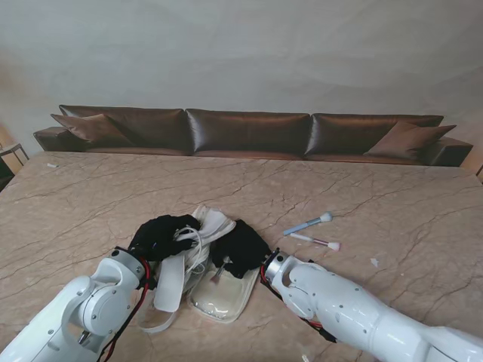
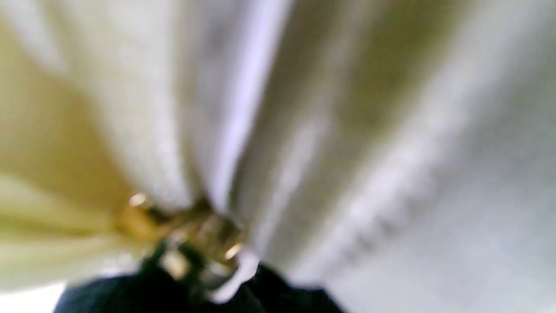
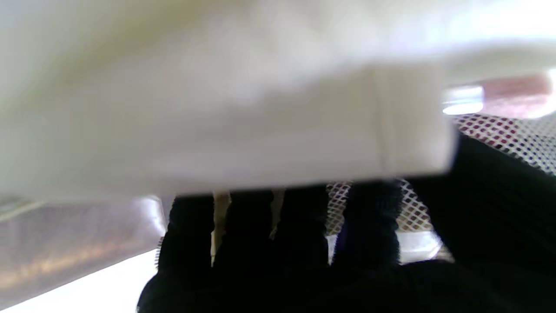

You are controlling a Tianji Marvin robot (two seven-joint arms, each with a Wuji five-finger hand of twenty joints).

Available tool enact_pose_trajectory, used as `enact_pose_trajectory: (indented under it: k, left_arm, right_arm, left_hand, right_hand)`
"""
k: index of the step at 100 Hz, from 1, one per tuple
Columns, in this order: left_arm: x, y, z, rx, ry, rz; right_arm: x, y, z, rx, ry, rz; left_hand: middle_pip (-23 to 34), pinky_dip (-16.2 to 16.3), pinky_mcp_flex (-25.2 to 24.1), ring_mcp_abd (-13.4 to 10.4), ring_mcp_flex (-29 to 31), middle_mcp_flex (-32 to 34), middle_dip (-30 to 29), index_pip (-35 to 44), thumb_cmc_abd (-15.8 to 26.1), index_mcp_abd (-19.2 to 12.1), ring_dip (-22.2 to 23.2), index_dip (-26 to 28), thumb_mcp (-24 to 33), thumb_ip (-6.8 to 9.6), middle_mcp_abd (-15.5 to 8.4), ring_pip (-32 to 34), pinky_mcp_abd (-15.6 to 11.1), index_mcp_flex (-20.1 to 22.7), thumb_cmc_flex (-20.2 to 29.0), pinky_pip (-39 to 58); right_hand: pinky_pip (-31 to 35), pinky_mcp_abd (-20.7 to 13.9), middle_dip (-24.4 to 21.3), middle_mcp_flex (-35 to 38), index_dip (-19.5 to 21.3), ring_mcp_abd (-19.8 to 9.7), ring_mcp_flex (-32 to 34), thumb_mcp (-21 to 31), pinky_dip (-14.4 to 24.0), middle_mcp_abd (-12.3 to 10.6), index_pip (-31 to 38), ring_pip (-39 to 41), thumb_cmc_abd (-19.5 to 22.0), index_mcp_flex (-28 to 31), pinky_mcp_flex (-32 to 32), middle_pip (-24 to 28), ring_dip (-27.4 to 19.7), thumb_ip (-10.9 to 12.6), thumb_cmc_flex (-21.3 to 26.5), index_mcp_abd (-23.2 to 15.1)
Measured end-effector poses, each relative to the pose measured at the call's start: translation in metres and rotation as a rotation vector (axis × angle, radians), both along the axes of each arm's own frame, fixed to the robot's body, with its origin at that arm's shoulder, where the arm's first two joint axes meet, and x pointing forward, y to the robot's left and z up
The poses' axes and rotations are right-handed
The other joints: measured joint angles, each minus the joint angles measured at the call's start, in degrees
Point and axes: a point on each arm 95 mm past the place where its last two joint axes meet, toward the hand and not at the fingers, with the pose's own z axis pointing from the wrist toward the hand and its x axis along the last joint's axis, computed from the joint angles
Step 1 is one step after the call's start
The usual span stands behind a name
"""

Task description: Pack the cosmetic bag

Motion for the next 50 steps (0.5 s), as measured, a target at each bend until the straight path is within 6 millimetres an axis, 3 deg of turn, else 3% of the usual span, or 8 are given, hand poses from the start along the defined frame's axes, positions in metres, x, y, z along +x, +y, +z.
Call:
enact_pose_trajectory:
  k: [28,50]
  left_arm:
    - [0.000,0.001,0.000,0.000,-0.001,0.004]
    - [0.001,0.001,-0.003,0.018,0.020,0.044]
  right_arm:
    - [-0.001,0.001,0.001,-0.017,-0.029,-0.079]
    - [-0.010,0.000,0.017,-0.052,-0.094,-0.133]
  left_hand:
    - [0.00,0.01,0.00,0.00,0.00,-0.04,0.00,0.01,0.00,0.00,-0.05,0.01,-0.08,0.01,0.00,-0.11,0.01,0.00,0.08,0.00]
    - [-0.07,0.01,0.13,0.04,0.00,-0.06,0.00,0.03,0.00,-0.22,-0.14,0.10,-0.09,0.01,0.00,-0.70,0.01,-0.04,0.11,0.00]
  right_hand:
    - [0.16,0.00,-0.01,0.95,-1.90,0.08,0.66,-0.94,-0.02,-0.01,0.04,-0.31,0.00,0.07,0.32,0.00,0.00,-0.18,0.00,-1.78]
    - [0.16,0.15,-0.03,0.95,-3.22,1.95,0.98,-1.59,-0.17,0.00,0.15,-0.78,0.00,0.07,0.32,-0.01,0.00,-0.61,0.00,-3.21]
